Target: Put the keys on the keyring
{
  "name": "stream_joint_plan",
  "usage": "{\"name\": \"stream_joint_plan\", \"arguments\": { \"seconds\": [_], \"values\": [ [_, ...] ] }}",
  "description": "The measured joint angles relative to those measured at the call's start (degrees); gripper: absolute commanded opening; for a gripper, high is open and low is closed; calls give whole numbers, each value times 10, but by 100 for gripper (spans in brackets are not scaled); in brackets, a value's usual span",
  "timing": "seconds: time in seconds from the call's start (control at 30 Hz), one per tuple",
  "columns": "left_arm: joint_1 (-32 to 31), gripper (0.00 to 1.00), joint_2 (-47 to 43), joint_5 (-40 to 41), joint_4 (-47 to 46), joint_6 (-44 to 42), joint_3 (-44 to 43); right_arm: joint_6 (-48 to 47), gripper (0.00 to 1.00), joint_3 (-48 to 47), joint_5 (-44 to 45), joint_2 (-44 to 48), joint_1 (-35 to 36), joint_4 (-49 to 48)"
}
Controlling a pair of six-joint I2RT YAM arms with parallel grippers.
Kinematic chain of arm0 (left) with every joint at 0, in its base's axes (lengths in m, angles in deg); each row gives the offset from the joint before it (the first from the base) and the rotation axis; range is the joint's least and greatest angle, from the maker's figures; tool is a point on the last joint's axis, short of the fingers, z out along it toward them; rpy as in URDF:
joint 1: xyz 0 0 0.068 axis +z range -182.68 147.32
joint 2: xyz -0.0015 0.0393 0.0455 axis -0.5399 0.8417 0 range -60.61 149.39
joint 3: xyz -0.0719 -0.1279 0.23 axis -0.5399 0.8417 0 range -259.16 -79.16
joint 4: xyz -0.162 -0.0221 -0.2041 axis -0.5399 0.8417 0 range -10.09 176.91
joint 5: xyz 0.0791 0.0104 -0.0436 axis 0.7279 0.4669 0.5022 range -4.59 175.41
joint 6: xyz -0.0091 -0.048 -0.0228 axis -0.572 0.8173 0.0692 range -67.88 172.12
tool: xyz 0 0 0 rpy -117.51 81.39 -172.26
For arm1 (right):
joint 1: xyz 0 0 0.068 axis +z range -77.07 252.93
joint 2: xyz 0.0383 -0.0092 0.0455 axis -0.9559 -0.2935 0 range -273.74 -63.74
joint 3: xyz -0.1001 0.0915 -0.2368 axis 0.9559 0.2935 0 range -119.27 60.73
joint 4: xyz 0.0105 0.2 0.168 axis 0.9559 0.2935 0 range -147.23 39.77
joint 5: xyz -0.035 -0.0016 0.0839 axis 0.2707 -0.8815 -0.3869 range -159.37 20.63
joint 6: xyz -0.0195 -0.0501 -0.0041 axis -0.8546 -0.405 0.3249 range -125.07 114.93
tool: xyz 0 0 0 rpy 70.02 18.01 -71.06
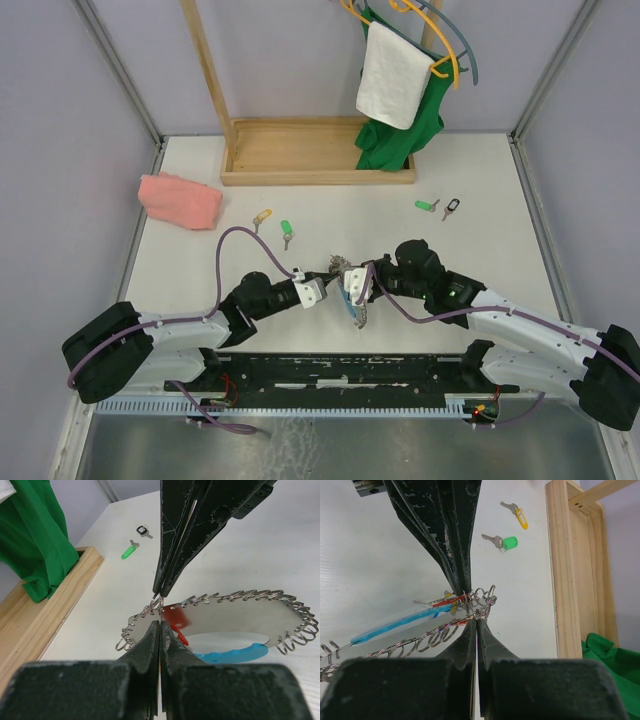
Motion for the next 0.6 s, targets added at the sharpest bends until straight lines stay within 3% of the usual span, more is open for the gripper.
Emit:
{"name": "stream_joint_plan", "arguments": {
  "seconds": [0.6],
  "values": [
    [0,3,0,0,2,8,0,-2,1,0,-11,3,0,2]
  ]
}}
